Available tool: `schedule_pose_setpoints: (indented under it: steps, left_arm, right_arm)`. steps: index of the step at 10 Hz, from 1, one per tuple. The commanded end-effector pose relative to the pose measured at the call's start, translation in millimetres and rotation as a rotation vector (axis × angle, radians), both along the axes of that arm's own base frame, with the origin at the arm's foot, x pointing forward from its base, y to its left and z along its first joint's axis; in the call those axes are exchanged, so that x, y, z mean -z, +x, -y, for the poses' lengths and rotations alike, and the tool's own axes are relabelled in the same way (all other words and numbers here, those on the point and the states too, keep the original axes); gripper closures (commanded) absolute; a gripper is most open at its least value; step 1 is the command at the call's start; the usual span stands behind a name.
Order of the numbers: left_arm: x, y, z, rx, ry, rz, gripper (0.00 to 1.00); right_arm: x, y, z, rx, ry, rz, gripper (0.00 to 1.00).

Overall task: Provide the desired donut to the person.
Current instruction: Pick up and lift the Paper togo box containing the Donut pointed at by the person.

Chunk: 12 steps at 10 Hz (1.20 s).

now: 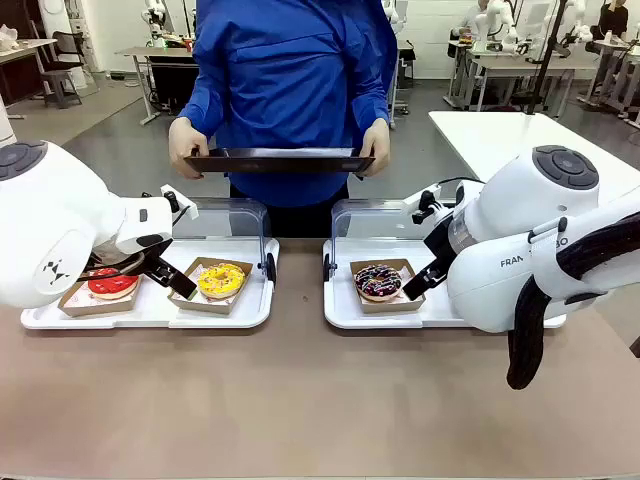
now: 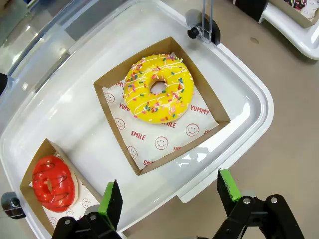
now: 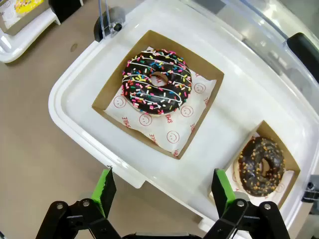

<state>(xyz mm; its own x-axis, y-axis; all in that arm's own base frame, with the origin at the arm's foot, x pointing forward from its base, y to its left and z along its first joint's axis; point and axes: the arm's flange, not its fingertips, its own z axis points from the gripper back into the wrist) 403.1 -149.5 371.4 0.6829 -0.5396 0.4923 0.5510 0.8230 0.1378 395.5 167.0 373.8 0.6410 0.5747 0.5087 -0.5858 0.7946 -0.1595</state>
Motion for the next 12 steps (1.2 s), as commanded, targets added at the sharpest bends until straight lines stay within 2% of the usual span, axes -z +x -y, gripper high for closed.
schedule_pose_setpoints:
  steps: [1,12]
  left_arm:
    - [0.0,0.0,0.0,0.000,0.000,0.000,0.00]
    - [0.0,0.0,0.0,0.000,0.000,0.000,0.00]
  right_arm:
    - [0.0,0.0,0.0,0.000,0.000,0.000,0.00]
    - [0.0,0.0,0.0,0.000,0.000,0.000,0.00]
